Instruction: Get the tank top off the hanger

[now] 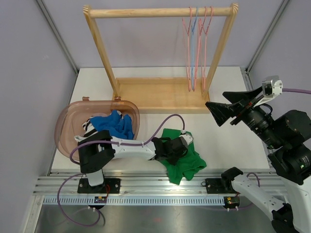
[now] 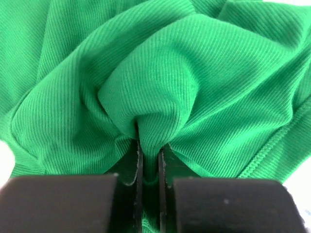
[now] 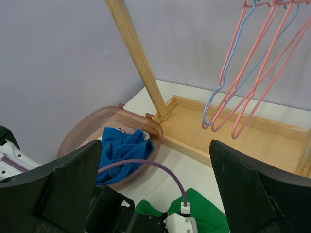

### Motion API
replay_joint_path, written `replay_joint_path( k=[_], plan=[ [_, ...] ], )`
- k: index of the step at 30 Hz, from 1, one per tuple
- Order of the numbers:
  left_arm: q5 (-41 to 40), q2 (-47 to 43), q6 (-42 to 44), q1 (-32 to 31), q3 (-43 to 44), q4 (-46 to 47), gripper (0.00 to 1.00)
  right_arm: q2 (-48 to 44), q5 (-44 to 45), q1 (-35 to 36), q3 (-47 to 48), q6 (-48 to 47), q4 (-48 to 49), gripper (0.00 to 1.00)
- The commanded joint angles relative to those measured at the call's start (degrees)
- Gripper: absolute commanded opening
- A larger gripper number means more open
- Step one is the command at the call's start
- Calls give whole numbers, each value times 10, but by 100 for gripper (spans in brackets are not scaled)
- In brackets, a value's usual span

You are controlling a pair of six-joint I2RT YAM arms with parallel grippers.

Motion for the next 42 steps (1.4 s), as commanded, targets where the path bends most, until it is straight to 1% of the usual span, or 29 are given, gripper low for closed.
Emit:
replay_joint_path(
  k=[1, 3, 4, 6, 7, 9, 10, 13, 14, 16, 17, 19, 20, 22, 23, 25, 26, 27, 28, 29, 30, 31, 32, 33, 34, 36, 37, 38, 42],
  plan=[
    [-74, -39, -10, -3, 23, -61, 0, -13, -4, -1, -7, -10, 13, 100],
    [-119, -79, -14, -3, 52, -101, 0, -16, -3, -1, -11, -9, 19, 100],
    [-164, -93, -15, -3, 61, -135, 0, -19, -4, -1, -14, -8, 20, 100],
    [-207, -127, -23, 3, 86, -168, 0, -20, -3, -1, -17, -7, 22, 99],
    [-239, -158, -27, 8, 95, -202, 0, -23, -2, -1, -21, -6, 22, 99],
    [-268, -187, -40, 25, 115, -234, 0, -23, -2, -1, -22, -6, 23, 100],
    [-291, -218, -44, 33, 129, -261, 0, -23, 0, -1, -23, -6, 23, 100],
    [-338, -257, -48, 68, 166, -313, 0, -23, 1, -1, -24, -9, 22, 99],
    [-348, -278, -47, 91, 177, -327, 0, -23, 5, -1, -24, -9, 23, 100],
    [-361, -299, -42, 115, 199, -356, 0, -23, 10, -1, -26, -14, 25, 99],
    [-360, -320, -39, 145, 219, -364, 0, -22, 14, -1, -27, -14, 25, 99],
    [-368, -338, -38, 175, 235, -392, 0, -17, 15, -1, -27, -14, 25, 99],
    [-375, -352, -40, 205, 248, -402, 0, -16, 13, -1, -27, -14, 25, 99],
    [-391, -366, -49, 240, 254, -432, 0, -10, 10, -1, -24, -15, 25, 99],
    [-391, -374, -50, 281, 248, -438, 0, -9, 10, -1, -23, -15, 26, 100],
    [-373, -401, -44, 333, 233, -441, 0, -5, 11, -1, -22, -16, 29, 100],
    [-359, -412, -37, 394, 222, -433, 0, -4, 11, -1, -22, -16, 31, 99],
    [-341, -420, -29, 428, 198, -415, 0, -1, 13, -1, -21, -15, 29, 99],
    [-303, -433, -20, 461, 188, -408, 0, 6, 14, -1, -18, -13, 28, 100],
    [-286, -437, -15, 524, 175, -403, 0, 10, 21, -1, -17, -12, 27, 99],
    [-268, -440, -12, 553, 162, -389, 2, 13, 28, -1, -15, -8, 21, 100],
    [-234, -445, -3, 578, 140, -384, 9, 21, 37, -1, -14, -4, 17, 99],
    [-218, -447, 0, 619, 131, -379, 15, 26, 57, -1, -13, -2, 13, 99],
    [-203, -449, 4, 634, 121, -368, 25, 29, 67, -1, -11, 0, 0, 100],
    [-187, -450, 8, 644, 103, -364, 41, 35, 77, -1, -12, 0, -5, 99],
    [-176, -455, 8, 660, 94, -362, 65, 42, 115, -1, -14, -1, -28, 99],
    [-172, -457, 8, 660, 88, -362, 87, 45, 129, -1, -14, -2, -37, 100],
    [-166, -466, 8, 660, 87, -359, 99, 47, 160, -1, -14, -4, -47, 99],
    [-145, -494, 24, 660, 99, -369, 99, 56, 222, -1, -30, -10, -99, 100]
  ],
)
